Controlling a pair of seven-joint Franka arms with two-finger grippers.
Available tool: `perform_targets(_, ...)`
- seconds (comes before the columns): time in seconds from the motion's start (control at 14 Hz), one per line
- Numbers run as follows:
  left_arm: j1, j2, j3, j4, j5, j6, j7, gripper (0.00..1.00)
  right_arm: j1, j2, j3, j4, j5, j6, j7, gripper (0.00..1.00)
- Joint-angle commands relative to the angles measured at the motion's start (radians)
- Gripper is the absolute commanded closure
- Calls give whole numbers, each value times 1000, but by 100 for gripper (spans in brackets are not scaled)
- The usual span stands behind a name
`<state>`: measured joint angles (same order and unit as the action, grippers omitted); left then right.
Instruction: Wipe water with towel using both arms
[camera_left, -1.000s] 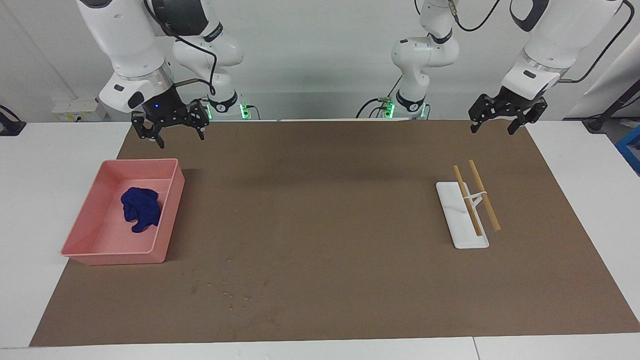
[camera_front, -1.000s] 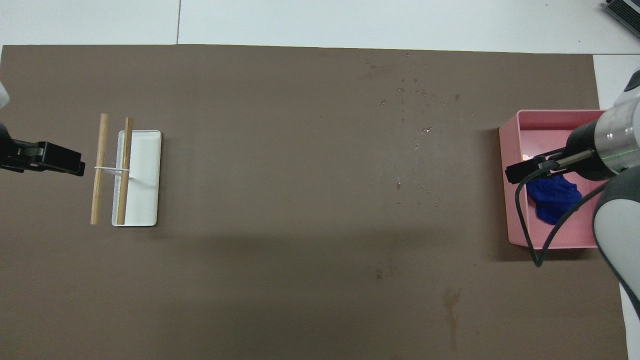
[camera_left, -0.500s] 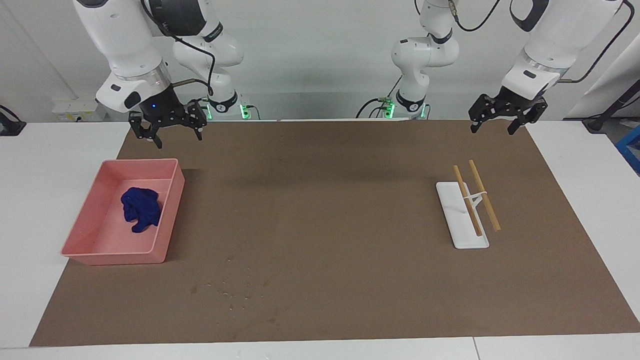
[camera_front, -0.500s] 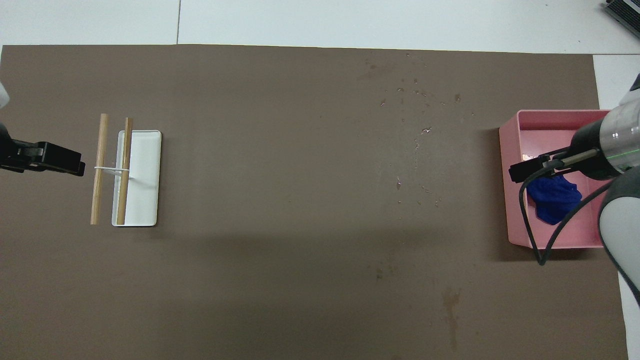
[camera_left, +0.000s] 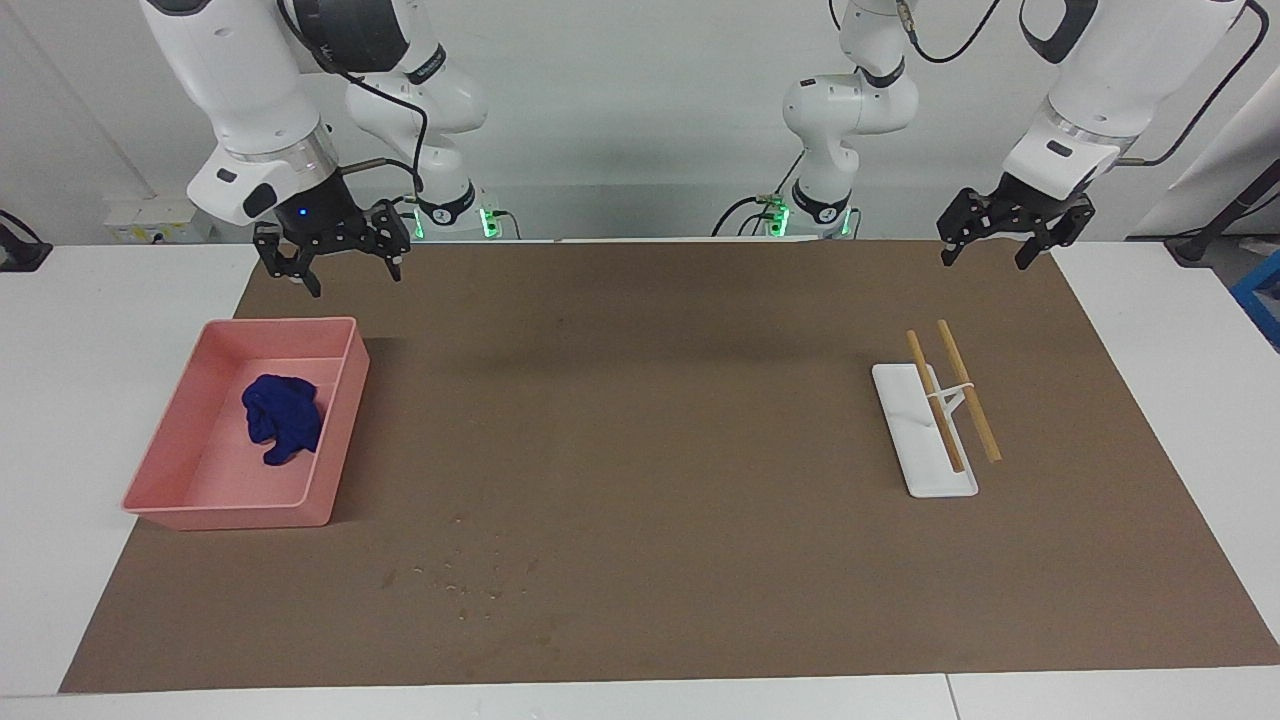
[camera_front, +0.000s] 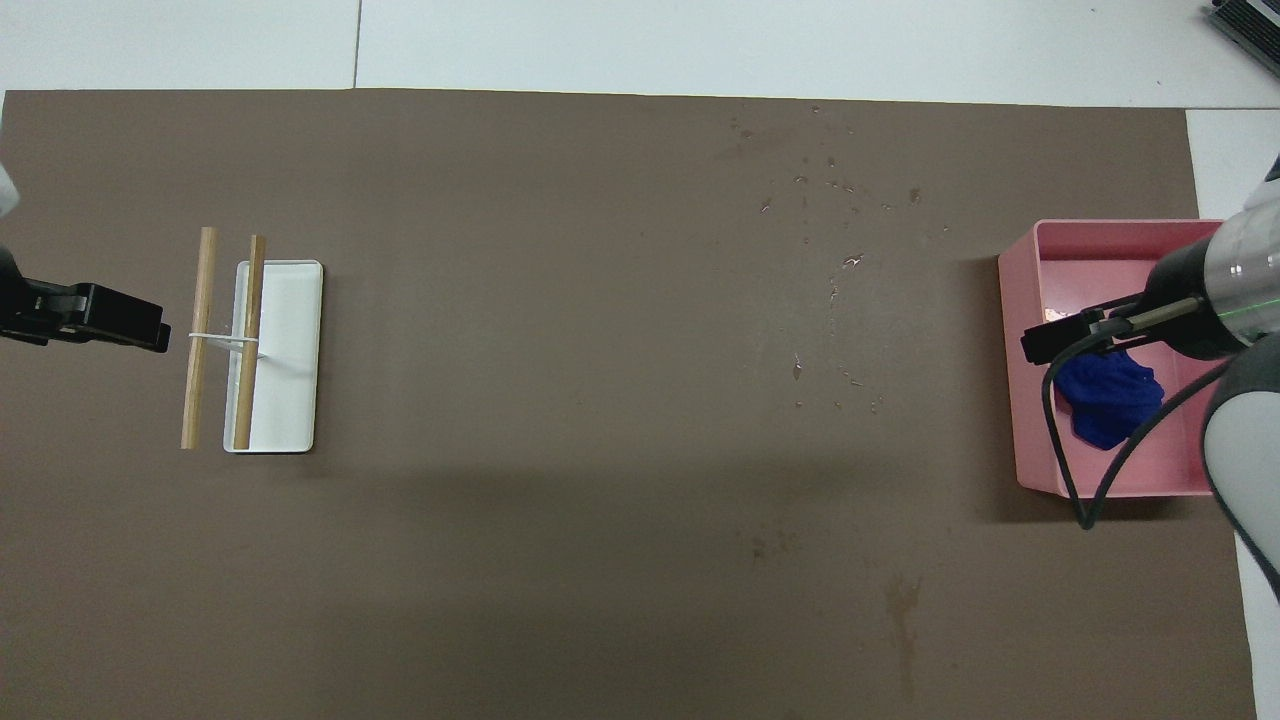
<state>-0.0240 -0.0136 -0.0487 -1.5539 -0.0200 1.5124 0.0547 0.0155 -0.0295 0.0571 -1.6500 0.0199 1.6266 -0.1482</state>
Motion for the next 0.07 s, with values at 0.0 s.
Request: perform_targets(0.0, 3, -23, -2, -23, 9, -9, 5, 0, -20, -10, 7, -7, 11, 7, -2, 0)
